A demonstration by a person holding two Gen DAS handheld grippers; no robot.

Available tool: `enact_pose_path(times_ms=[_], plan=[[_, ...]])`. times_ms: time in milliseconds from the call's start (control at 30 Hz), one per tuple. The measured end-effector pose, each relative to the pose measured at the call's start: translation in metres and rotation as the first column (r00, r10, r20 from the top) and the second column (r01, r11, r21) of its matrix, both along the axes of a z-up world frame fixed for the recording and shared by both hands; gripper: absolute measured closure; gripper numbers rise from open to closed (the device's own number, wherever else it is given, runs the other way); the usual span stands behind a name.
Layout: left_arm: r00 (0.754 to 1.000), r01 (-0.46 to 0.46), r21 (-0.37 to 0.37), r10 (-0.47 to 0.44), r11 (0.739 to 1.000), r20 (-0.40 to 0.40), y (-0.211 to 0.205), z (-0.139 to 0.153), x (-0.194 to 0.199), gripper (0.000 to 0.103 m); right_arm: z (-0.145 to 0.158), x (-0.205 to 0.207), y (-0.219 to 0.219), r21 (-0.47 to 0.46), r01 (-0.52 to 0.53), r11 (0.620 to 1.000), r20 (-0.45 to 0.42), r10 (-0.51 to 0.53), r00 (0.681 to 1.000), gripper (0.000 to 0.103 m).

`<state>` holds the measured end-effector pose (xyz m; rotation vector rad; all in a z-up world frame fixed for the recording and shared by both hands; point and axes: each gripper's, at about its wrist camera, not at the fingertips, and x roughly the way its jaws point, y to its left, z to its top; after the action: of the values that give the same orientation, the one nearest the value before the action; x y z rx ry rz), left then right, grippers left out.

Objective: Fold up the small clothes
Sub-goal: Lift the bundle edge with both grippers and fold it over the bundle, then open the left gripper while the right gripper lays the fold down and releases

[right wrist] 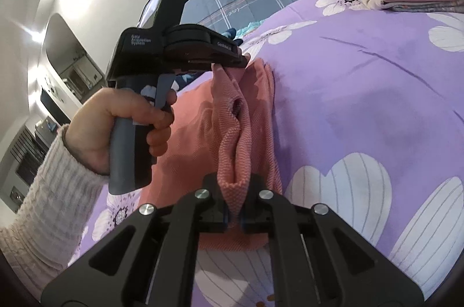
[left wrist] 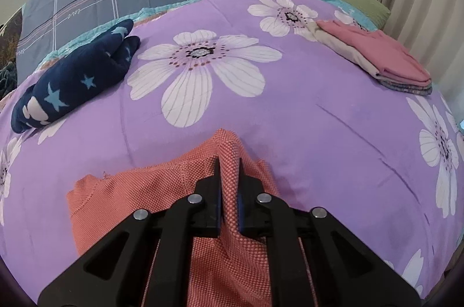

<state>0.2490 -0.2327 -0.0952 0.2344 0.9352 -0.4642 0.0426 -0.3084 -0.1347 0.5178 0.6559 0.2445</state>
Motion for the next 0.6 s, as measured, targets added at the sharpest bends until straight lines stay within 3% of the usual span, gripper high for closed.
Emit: enact_pose_path(times_ms=[67,167,233,433,600], plan=[[1.0,0.006,0.011,-0.006,1.0,-0.015,-0.004,-0.007,0.0,0.094,-0.003,0.003,-0.001,-0.005,0.003,1.0,-0.024,-0.003,1.0,0.098],[0.999,0.035,-0.004,-0.035,0.999,-0.034,-0.006,-0.014,-0.001,0.076,-0.012,0.005,-0.003,0.031,-0.003,1.0,-0.078,0.005,0.997,0.098],[0.999,0.041,-0.028,-0.041,0.999,-0.022,0.001,-0.005,-0.01,0.057,-0.015,0.004,-0.007,0.071,-0.011,0.997,-0.085,0.017,0.996,0.098],[0.983,0.081,0.017,-0.083,0.997,0.166,0.052,0.035,-0.09,0.026,-0.019,0.003,-0.015,0.173,-0.027,0.984,-0.091,0.044,0.995,0.098],[0.981,0.11,0.049,-0.116,0.993,0.156,0.1,0.016,-0.166,0.021,-0.022,0.003,-0.02,0.235,-0.032,0.972,-0.103,0.058,0.993,0.098]])
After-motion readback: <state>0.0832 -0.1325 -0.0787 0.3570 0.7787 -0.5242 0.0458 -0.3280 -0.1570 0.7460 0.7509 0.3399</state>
